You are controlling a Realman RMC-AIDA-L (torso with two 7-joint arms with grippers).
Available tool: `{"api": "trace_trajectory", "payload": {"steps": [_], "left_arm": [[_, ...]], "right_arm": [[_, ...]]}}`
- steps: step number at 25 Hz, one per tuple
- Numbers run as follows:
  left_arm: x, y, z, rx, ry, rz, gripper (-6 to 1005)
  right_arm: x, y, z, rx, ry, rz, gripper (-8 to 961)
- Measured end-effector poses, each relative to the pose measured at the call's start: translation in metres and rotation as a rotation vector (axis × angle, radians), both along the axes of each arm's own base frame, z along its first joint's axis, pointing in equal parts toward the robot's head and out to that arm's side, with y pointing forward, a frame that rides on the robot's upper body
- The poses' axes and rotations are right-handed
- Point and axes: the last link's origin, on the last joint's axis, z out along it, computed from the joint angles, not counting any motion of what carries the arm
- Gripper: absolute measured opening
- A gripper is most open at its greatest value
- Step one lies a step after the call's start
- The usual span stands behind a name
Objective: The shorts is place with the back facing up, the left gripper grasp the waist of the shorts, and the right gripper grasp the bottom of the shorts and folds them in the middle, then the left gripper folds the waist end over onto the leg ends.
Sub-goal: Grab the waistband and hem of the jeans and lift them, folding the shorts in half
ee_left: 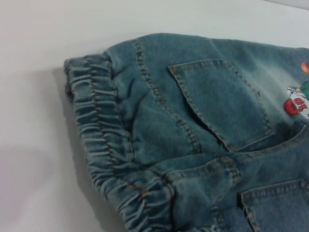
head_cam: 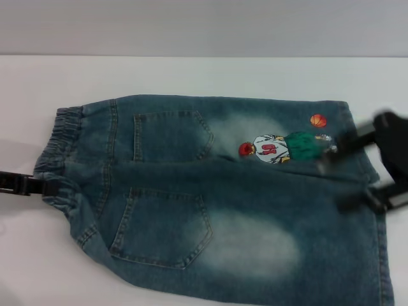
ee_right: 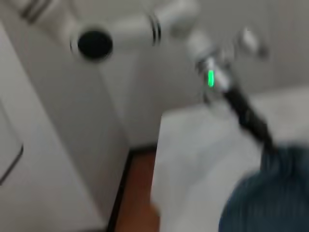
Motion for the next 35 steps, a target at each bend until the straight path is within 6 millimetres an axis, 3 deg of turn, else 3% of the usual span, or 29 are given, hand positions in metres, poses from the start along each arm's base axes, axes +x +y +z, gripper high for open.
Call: {"api": "trace_trajectory", "payload": {"steps": [6,14,28,35], "left_arm": [[0.004,0.004,-0.003,-0.001,-0.001,-0.011,50],[0.009,0.01,-0.007,0.01,0.003,-0.015,50],[0.015,0.018,-0.014,0.011,0.001,-0.031,50],[0.015,0.018,-0.014,0.016,0.004,-0.029,50]], "right_arm": [[0.031,-0.006,0.0,-0.057,-0.241,-0.088,594],[0.065,-0.024,-0.001,-0.125,-0.396,-0.194,596],[0.095,-0.031,-0.015,-0.17,-0.536,-0.304,593],[0.1,-0.032,-0.019,-0.179,-0.562,-0.32,595]]}}
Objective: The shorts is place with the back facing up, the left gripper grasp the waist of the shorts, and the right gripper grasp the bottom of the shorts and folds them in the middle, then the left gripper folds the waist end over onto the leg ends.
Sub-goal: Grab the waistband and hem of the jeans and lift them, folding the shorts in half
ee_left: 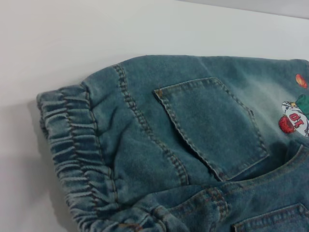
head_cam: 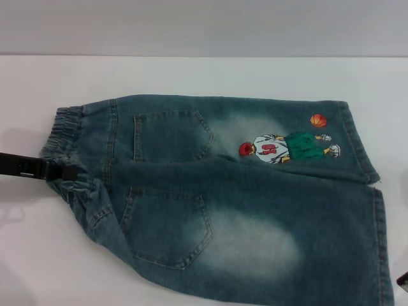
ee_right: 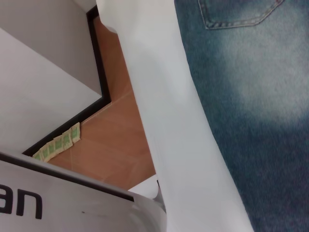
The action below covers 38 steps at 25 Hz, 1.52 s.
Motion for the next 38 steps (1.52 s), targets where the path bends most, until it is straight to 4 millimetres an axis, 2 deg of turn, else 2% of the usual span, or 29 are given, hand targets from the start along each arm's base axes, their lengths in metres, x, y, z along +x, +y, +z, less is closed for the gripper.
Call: {"api": "trace_trajectory", "payload": {"steps": [14,38], "left_arm": [[0.002,0.002,0.001,0.0,0.0,0.001,50],[0.004,0.005,-0.003,0.017,-0.007,0.009,50]], "right_arm": [[0.013,-0.003,0.003,-0.024,-0.134,-0.063,594],[0.019,0.002,-0.021,-0.04,-0.219,-0.04,594]]}}
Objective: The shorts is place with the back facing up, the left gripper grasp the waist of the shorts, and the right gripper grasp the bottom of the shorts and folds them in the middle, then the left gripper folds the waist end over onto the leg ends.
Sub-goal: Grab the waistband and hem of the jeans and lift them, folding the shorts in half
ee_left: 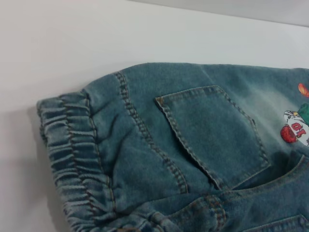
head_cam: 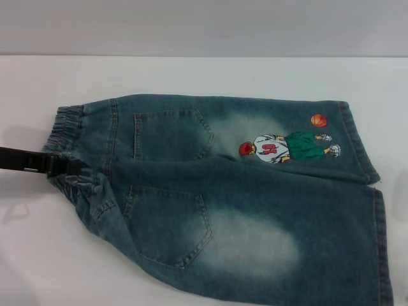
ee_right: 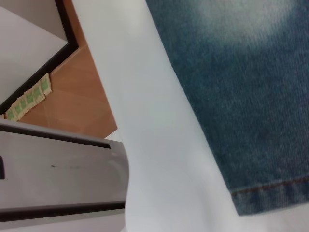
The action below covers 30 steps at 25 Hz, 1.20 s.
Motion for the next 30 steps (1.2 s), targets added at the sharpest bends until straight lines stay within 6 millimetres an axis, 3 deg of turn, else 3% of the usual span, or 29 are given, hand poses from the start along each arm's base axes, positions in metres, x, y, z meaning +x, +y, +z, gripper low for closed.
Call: {"api": "trace_trajectory", "payload": {"steps": [30], "left_arm": [[0.011,0.011,-0.002,0.009,0.003,-0.021,50]], "right_arm": [[-0.012,0.011,-0.022,0.002,-0.022,0.056,596]]}}
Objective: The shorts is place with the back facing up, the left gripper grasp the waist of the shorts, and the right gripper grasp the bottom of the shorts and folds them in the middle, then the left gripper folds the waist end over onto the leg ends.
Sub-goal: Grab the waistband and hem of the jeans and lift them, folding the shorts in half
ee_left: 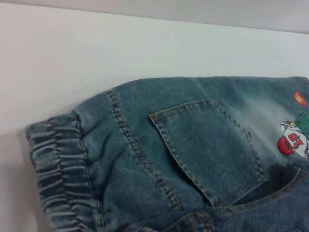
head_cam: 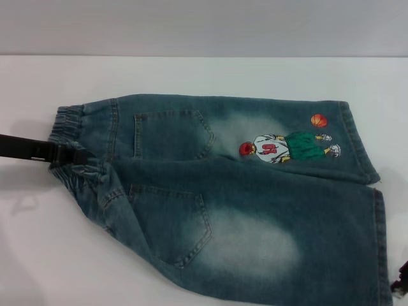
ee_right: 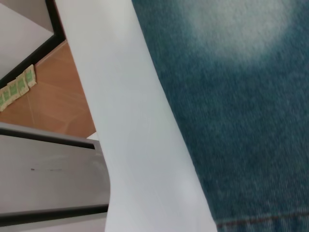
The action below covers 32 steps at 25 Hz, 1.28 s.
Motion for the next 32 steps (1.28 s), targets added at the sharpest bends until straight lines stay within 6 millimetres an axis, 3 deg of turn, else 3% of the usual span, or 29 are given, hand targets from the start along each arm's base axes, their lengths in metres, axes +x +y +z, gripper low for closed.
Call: {"api": "trace_trajectory", "payload": {"steps": [9,24,32], "left_arm": [[0.0,0.0,-0.001,0.002,0.0,0.001,50],[-0.003,0.0,-0.005,-0.011,0.017,-0.005,51],[-0.004,-0.001,-0.007,-0.015,0.016,-0.002,51]], "right_arm": [[-0.01,0.001,-0.009,-0.024,0.007,0.026,595],[-0.027,0.005,-0.007,-0.023,0.034,0.069,596],[-0.035,0.007,-0.01,-0.017,0.045,0.095,556]]}}
